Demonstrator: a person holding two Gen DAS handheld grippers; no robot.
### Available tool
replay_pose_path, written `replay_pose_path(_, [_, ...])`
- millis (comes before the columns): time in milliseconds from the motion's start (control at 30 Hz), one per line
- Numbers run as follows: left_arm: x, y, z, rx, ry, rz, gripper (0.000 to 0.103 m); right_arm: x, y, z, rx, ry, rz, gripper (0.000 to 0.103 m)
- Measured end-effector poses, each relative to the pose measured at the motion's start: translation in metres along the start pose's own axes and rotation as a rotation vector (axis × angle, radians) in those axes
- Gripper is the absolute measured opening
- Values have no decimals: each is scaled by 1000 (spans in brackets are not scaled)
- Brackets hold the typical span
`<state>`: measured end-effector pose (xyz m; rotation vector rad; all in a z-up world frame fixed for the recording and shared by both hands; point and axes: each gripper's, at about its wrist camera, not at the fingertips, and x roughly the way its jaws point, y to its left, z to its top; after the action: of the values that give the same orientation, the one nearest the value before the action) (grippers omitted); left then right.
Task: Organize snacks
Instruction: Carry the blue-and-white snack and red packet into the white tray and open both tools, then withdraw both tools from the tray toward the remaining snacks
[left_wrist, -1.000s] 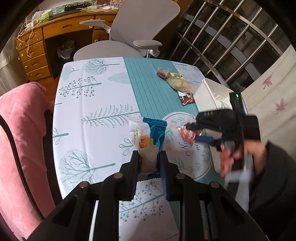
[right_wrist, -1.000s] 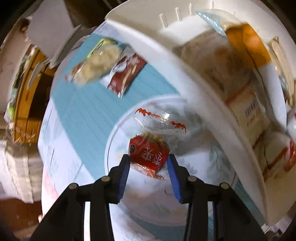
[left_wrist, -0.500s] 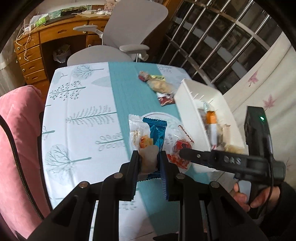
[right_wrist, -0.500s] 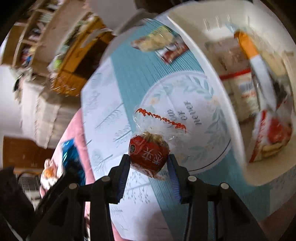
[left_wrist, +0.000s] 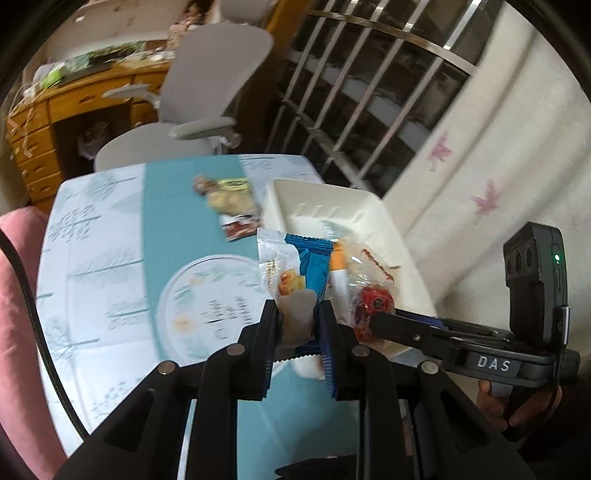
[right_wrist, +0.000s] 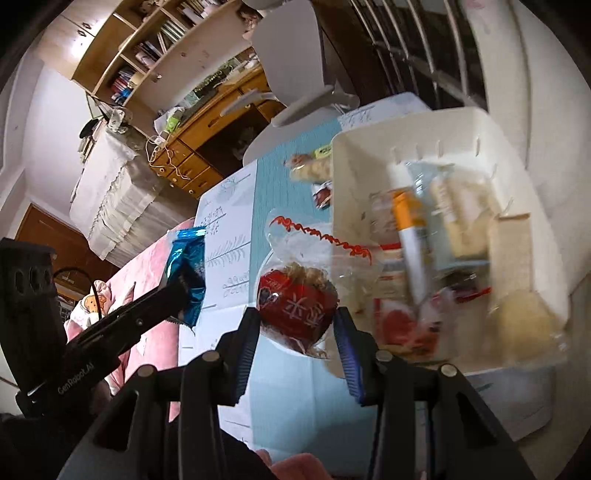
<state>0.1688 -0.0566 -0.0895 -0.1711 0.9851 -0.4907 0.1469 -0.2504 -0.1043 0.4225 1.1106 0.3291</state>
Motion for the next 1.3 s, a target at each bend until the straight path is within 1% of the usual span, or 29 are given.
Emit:
replay_pose_path(133, [11,-31,3,30,-7,-25,20,-22,-24,5,-27,-26,-36,41])
replay_pose_path(333, [29,-66,6,29,-33,-51,20,-44,-49,11,-63,-40,-93,42])
replay_pose_path(367, [33,-70,7,28,-33,-55,23,-48,-54,13,-67,-42,-101,42])
replay_pose_path(433, [42,-79,8,23,-21,-40,41,-52,-63,15,-66,-46,-114,43])
replay_pose_path(467, [47,-82,9,15,-14,-13,58,-55,-70,16,-58,-51,-121,43])
replay_pose_path(500, [49,-83,9,5,-18,5,64,-56,-74,17,-54,-47,-127,43])
replay_pose_path(567, [51,-84,9,-20,-25,22,68,-59,-83,18,-45,-44,-142,46])
replay_pose_path(600, [52,-84,9,-29,-25,32,71,-60,-87,18,-42,-44,-146,46])
replay_pose_path(700, [52,-80,10,-55,-25,67,78,-62,-94,18,-36,-47,-149,47])
replay_pose_path(900, [55,-63,10,-114,32,150,83,-58,-93,21,-48,-32,-134,48])
replay_pose_path(1100, [53,-30,-1,-210,103,192,84,-45,-82,21,-49,-23,-123,48])
replay_pose_path(1300, [39,13,-13,-284,139,238,84,-24,-60,20,-50,11,-138,50])
